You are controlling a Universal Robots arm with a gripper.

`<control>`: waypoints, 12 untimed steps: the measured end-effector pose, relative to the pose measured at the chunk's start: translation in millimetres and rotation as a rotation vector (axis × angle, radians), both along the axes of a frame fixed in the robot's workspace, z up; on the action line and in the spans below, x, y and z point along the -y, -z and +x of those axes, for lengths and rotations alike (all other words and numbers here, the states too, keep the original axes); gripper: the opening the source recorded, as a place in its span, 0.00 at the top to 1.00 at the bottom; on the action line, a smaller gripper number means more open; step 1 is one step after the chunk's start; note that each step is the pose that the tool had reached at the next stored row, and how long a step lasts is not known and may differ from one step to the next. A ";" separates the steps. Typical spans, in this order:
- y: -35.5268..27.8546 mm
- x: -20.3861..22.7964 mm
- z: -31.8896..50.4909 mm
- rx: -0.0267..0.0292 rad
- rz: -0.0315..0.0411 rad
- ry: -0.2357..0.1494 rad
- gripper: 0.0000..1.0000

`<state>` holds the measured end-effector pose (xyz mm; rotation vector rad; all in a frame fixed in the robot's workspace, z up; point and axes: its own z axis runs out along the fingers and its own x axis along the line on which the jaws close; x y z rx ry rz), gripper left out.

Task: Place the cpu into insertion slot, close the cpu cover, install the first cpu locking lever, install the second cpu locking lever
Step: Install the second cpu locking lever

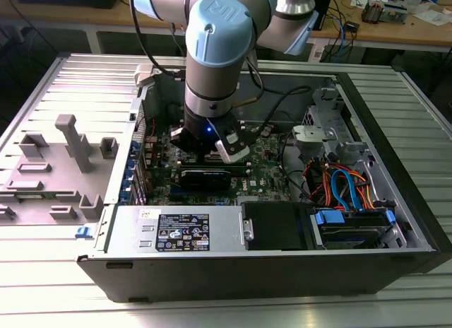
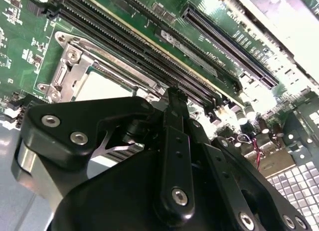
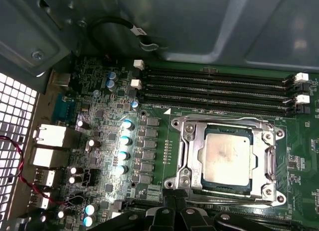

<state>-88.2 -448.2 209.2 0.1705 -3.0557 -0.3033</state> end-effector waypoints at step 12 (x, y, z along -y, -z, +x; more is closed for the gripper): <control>5.5 -1.8 -3.2 0.0049 0.0113 0.000 0.89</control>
